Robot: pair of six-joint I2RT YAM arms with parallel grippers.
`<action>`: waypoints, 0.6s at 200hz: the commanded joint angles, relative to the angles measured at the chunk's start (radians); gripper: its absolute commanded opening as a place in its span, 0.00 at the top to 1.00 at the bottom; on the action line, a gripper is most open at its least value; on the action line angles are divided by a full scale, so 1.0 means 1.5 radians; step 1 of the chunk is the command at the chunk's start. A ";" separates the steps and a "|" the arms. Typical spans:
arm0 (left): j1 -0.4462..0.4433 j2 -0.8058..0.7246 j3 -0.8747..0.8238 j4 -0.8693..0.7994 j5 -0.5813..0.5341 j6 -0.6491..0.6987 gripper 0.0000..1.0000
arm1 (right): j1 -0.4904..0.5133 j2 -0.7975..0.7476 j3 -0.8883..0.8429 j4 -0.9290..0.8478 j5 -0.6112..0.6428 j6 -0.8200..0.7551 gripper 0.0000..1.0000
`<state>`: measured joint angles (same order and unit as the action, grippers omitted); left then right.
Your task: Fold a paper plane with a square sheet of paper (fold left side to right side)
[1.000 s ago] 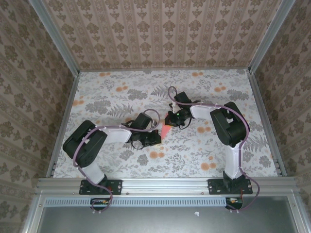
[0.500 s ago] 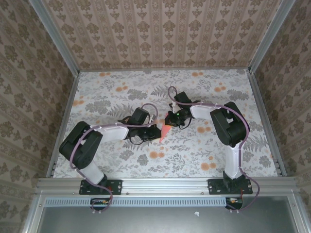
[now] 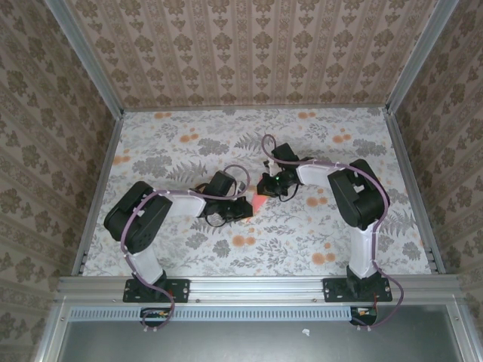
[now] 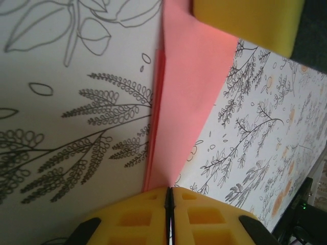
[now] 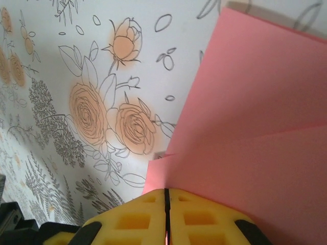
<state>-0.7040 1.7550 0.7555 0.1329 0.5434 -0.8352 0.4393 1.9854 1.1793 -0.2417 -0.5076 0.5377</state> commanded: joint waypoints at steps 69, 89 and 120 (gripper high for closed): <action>0.013 0.021 -0.054 0.041 -0.019 -0.016 0.95 | 0.032 -0.154 -0.135 0.072 -0.013 0.004 0.96; 0.013 0.020 -0.052 0.038 -0.020 -0.017 0.95 | 0.049 -0.131 -0.141 0.114 -0.024 0.031 0.96; 0.012 0.020 -0.047 0.027 -0.021 -0.012 0.95 | 0.064 -0.090 -0.122 0.114 -0.023 0.028 0.96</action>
<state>-0.6918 1.7546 0.7021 0.2417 0.5728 -0.8597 0.5282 1.7996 0.9825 -0.1001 -0.5224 0.5598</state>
